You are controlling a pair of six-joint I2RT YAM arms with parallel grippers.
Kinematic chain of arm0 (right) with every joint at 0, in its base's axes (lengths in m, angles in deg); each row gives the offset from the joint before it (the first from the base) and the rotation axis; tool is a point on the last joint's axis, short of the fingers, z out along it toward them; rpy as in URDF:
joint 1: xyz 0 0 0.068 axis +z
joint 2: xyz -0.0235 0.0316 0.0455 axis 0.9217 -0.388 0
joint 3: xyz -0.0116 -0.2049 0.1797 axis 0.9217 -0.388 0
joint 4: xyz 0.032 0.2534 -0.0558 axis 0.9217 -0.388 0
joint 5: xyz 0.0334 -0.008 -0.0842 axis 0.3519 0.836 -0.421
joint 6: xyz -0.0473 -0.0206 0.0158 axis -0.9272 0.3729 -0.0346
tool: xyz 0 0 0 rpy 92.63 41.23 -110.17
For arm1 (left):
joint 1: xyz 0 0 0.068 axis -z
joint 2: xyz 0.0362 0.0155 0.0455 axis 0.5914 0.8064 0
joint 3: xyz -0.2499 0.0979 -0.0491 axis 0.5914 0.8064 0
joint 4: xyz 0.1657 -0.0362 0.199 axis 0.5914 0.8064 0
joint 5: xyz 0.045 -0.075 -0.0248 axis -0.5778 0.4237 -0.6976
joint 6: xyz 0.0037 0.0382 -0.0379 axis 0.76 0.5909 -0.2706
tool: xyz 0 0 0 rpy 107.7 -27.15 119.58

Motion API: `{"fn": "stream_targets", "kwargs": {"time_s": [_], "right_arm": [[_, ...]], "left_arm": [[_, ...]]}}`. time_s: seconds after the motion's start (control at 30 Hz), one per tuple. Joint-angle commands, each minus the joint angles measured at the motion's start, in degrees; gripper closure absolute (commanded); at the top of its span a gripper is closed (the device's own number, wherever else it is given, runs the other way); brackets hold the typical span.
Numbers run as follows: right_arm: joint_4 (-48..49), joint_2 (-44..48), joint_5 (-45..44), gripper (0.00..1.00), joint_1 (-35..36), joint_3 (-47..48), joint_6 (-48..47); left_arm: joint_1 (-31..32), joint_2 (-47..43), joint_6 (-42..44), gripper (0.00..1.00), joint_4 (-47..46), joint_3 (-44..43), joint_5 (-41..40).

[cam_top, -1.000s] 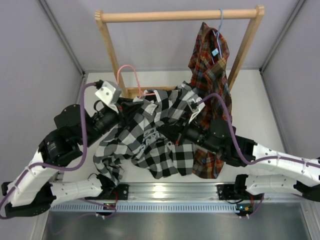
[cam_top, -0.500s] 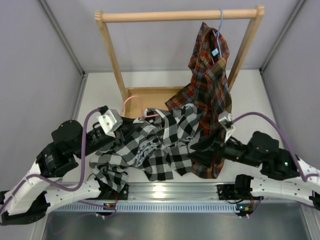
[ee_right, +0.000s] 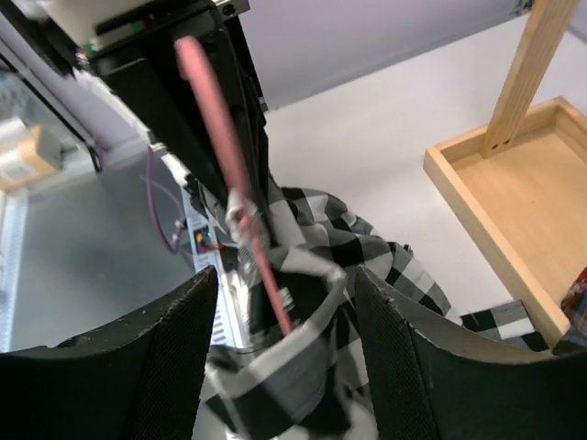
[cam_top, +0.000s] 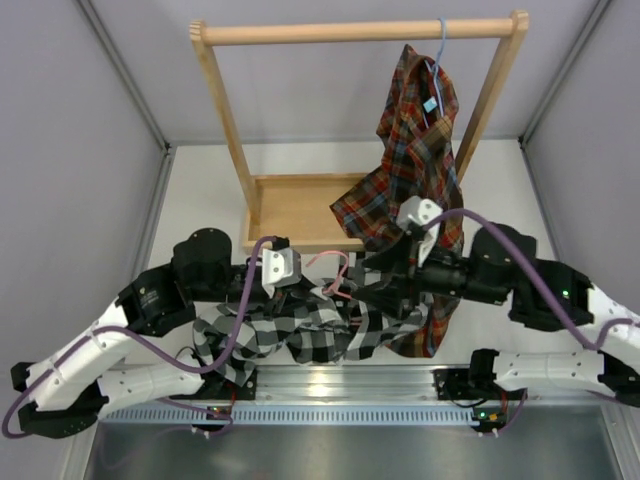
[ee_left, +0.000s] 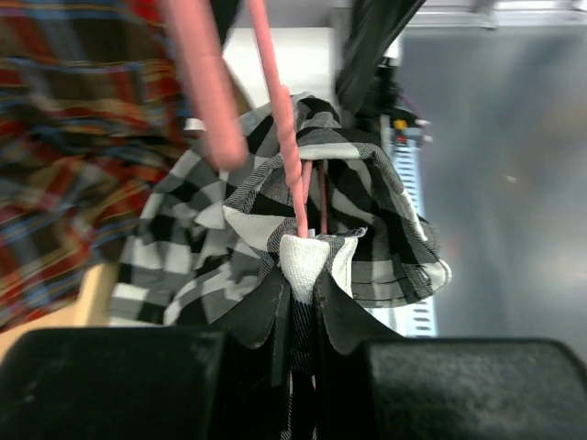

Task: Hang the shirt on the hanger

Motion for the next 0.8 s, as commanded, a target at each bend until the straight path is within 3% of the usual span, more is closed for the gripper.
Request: {"fn": "stream_targets", "kwargs": {"time_s": [0.0,0.13,0.33,0.47,0.53,0.67,0.7,0.73,0.77], "right_arm": [[3.4,-4.6,5.3,0.41,0.7,3.1,-7.8],[7.7,-6.5,13.4,0.50,0.7,3.1,-7.8],[15.2,-3.2,16.9,0.64,0.8,-3.0,-5.2],[17.2,-3.9,18.2,0.94,0.7,-3.7,-4.2],[17.1,-5.0,19.0,0.99,0.7,-3.0,-3.9],[18.3,-5.3,18.7,1.00,0.7,-3.1,-3.5],[18.5,-5.1,17.3,1.00,0.7,-3.4,-3.3],[18.6,-4.7,16.2,1.00,0.7,-3.4,-3.2],[18.5,-4.4,14.6,1.00,0.7,-3.5,-3.0]], "left_arm": [[0.1,0.7,-0.5,1.00,-1.8,-1.0,14.0],[0.1,2.6,-0.9,1.00,-2.0,-2.2,19.2],[0.0,3.2,-0.6,1.00,-1.9,-2.1,20.6],[0.0,3.7,-0.8,1.00,-1.9,-2.5,21.0],[0.1,3.8,-0.8,1.00,-1.9,-3.1,20.8],[0.0,3.4,-2.3,0.98,-1.9,-4.3,17.2],[0.0,3.1,-2.5,0.88,-1.8,-4.4,13.3],[0.1,2.0,-2.6,0.53,-1.9,-4.5,10.8],[0.0,1.3,-3.3,0.38,-1.9,-4.5,7.8]]}}
